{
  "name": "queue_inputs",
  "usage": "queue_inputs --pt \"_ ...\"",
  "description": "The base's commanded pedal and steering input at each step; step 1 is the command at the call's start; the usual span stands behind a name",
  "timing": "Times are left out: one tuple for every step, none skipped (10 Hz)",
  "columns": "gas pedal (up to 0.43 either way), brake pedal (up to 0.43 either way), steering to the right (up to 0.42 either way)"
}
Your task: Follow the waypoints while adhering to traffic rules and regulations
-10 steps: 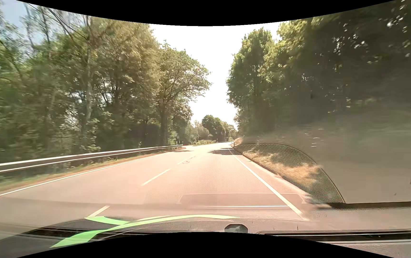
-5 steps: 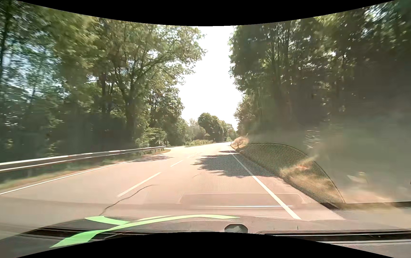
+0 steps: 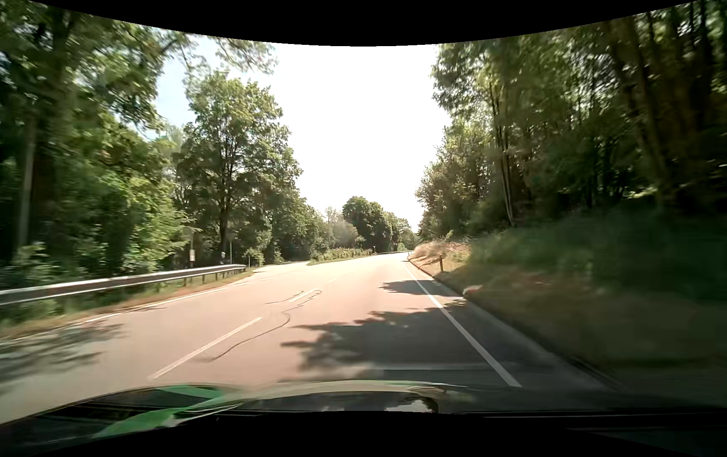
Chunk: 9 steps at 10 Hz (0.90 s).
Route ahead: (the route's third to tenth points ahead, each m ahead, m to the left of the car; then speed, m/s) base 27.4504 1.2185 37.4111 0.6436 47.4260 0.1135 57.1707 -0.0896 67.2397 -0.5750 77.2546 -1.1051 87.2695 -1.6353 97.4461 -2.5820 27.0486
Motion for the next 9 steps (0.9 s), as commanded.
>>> queue_inputs --pt "0.260 0.000 0.003" --pt "0.248 0.000 0.002" --pt "0.248 0.000 0.002" --pt "0.248 0.000 0.002" --pt "0.260 0.000 0.002" --pt "0.268 0.000 0.002" --pt "0.268 0.000 0.002" --pt "0.268 0.000 0.002" --pt "0.268 0.000 0.002"
